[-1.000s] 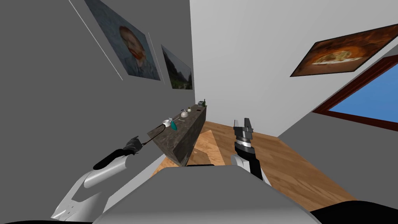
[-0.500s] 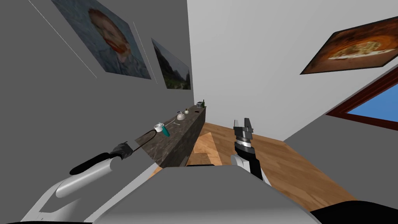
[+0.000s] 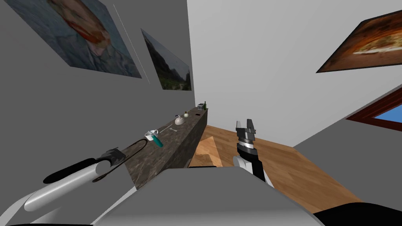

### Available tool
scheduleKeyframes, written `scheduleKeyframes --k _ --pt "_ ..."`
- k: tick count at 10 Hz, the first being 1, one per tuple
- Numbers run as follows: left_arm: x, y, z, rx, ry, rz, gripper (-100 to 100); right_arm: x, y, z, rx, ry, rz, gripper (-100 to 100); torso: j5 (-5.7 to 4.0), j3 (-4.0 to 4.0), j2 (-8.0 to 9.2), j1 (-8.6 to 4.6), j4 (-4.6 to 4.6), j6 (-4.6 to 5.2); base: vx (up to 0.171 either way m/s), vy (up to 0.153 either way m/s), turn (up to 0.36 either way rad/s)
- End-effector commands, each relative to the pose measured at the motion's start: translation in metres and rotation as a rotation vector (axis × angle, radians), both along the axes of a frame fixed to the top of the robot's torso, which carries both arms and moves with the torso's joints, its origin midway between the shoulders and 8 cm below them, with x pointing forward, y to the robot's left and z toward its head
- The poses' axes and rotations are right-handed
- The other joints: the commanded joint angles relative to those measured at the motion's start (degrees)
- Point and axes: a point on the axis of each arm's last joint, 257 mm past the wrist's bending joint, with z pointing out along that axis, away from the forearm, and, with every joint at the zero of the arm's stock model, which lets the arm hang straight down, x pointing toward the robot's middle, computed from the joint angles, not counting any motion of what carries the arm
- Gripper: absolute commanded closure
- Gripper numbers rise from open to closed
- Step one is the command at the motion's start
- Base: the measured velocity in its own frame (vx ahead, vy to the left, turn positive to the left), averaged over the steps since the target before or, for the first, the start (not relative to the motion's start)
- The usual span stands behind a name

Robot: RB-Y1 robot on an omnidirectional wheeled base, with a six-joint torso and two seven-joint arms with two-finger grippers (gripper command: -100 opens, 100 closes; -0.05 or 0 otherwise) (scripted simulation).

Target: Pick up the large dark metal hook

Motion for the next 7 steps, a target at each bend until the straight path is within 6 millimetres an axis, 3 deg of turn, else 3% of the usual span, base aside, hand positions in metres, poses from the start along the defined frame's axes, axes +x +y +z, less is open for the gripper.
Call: scheduleKeyframes --k 1,3,4,5,6,7 --pt "-0.009 0.009 0.0 -0.025 -0.007 0.028 -100 0.0 0.0 0.0 0.0 0.0 0.0 0 0.0 0.0 0.0 0.0 0.0 0.0 0.199 -0.048 0.001" --pt "-0.011 0.011 0.002 -0.027 -0.009 0.035 -100 0.0 0.0 0.0 0.0 0.0 0.0 0 0.01 0.09 0.14 0.02 0.04 -0.01 0.154 -0.05 0.0" --pt "-0.012 0.011 0.002 -0.031 -0.01 0.037 0 0.0 0.0 0.0 0.0 0.0 0.0 0 0.02 0.26 0.47 0.11 0.09 -0.01 0.018 -0.006 0.0" --pt "0.025 0.008 0.011 -0.019 -0.047 -0.013 -100 0.0 0.0 0.0 0.0 0.0 0.0 0 0.04 0.43 0.76 0.21 0.16 -0.02 -0.044 -0.017 0.081" --pt "0.036 0.003 0.002 -0.04 -0.047 -0.025 -100 0.0 0.0 0.0 0.0 0.0 0.0 0 0.05 0.57 1.0 0.21 0.22 -0.01 -0.056 -0.029 0.027" --pt "0.027 0.006 -0.013 -0.065 -0.027 -0.005 -100 0.0 0.0 0.0 0.0 0.0 0.0 0 0.04 0.64 1.11 0.19 0.25 -0.01 -0.026 -0.015 -0.009"
